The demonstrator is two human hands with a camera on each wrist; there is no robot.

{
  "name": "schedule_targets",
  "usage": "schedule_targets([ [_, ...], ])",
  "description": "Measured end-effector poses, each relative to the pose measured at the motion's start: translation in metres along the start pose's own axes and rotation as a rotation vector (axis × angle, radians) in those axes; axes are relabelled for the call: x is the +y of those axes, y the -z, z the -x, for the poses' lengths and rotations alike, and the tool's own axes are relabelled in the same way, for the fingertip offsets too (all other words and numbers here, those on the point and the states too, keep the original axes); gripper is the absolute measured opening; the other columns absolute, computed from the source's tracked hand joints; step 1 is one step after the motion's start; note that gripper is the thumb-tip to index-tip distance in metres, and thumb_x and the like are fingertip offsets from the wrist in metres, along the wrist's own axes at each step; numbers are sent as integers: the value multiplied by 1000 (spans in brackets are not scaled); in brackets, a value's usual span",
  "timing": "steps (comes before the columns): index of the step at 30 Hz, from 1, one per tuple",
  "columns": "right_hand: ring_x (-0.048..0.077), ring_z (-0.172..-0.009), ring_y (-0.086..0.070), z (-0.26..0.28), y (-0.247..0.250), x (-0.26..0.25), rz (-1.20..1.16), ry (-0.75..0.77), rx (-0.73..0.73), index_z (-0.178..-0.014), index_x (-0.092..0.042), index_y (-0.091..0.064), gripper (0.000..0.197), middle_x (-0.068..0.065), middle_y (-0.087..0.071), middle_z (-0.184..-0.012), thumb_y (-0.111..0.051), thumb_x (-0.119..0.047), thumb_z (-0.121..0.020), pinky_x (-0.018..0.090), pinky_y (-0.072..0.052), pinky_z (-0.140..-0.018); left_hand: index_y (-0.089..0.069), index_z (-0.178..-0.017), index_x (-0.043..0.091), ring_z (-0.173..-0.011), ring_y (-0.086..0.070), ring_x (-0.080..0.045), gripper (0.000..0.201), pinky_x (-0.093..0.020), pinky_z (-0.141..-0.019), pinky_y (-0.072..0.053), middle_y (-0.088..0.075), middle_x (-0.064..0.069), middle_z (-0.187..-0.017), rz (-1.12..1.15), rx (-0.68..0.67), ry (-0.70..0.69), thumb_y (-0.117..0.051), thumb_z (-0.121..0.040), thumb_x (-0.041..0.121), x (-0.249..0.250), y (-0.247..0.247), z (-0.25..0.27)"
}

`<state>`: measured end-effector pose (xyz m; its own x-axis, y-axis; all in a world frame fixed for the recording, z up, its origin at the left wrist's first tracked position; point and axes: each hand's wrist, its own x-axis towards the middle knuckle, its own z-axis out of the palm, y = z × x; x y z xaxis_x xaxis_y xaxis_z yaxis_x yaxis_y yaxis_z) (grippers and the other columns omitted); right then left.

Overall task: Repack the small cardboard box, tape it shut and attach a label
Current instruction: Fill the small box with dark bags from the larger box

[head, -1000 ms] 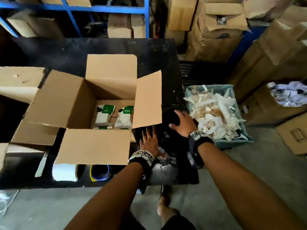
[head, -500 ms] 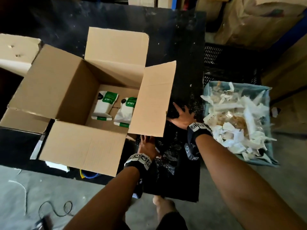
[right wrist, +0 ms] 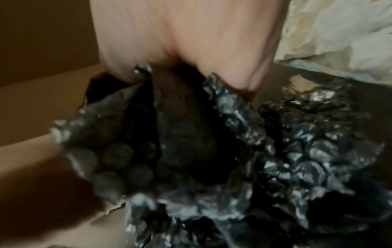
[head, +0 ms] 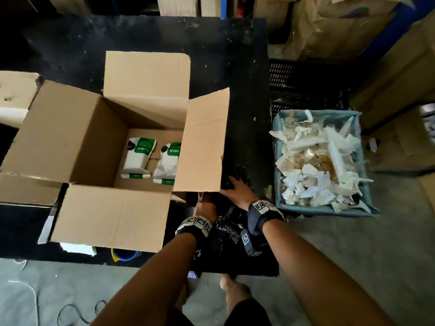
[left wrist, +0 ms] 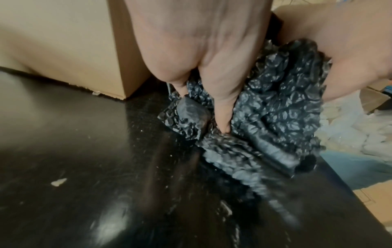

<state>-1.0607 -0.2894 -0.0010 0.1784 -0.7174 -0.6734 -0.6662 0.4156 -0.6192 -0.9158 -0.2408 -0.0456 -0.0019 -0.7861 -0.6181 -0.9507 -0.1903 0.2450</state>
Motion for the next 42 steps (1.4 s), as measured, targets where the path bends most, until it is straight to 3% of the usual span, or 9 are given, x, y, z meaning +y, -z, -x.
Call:
schedule_targets([
  [2,29,-140,-46,6,-6,6,-146,-1,27,-154,-17,-41,68,9,-50,-152,-64,-45,-97,26,-35,-102,-48,-139,-4,-139,-39,-36,41,-39,-114,-30,-43,-23,-148,-9,20,27,-45,-100,6,3,1,3],
  [5,22,-125,-58,20,-11,9,-290,-3,42,-145,-21,-54,51,-1,-62,-130,-62,-38,-98,32,-44,-103,-44,-140,-6,-132,-46,-39,42,-41,-110,-37,-46,-26,-144,25,81,-7,-43,-101,6,5,4,8],
  [8,25,-115,-66,36,-15,13,-390,-24,88,-132,-25,-65,52,0,-71,-124,-68,-48,-85,46,-50,-105,-49,-138,-2,-121,-57,-42,39,-44,-102,-46,-55,-27,-133,71,117,-69,-41,-100,8,10,9,21],
  [12,24,-102,-72,66,-14,18,-461,-18,226,-115,-25,-75,46,1,-78,-108,-72,-49,-76,50,-53,-101,-49,-139,1,-113,-63,-41,41,-49,-97,-52,-63,-26,-122,158,197,-292,-45,-98,4,24,21,49],
  [16,25,-102,-70,117,-10,6,-508,-24,395,-111,-25,-74,24,3,-76,-107,-74,-33,-88,42,-53,-100,-49,-137,5,-110,-64,-39,41,-50,-95,-52,-64,-23,-120,249,235,-510,-53,-96,8,34,35,77],
  [24,28,-95,-73,222,4,-53,-488,91,611,-112,-18,-73,25,7,-78,-103,-69,-33,-92,42,-57,-93,-51,-130,1,-102,-65,-42,45,-50,-86,-53,-68,-25,-111,318,356,-811,-65,-88,11,55,99,145],
  [27,21,-93,-71,246,17,-94,-427,193,695,-112,-18,-73,24,3,-77,-101,-67,-31,-93,33,-55,-85,-54,-126,-1,-95,-66,-44,41,-49,-80,-53,-69,-26,-106,341,418,-891,-64,-89,13,56,144,161],
  [36,25,-102,-74,222,47,-240,-490,437,638,-117,-15,-74,30,6,-78,-105,-67,-31,-94,42,-57,-97,-58,-124,1,-99,-65,-44,46,-45,-81,-49,-69,-24,-110,260,622,-909,-60,-88,30,11,304,169],
  [42,19,-100,-74,139,34,-323,-418,478,535,-111,-29,-77,43,-5,-79,-102,-71,-54,-76,43,-56,-99,-63,-113,-1,-95,-67,-44,50,-45,-77,-51,-71,-25,-104,244,682,-762,-53,-83,38,-58,370,136],
])
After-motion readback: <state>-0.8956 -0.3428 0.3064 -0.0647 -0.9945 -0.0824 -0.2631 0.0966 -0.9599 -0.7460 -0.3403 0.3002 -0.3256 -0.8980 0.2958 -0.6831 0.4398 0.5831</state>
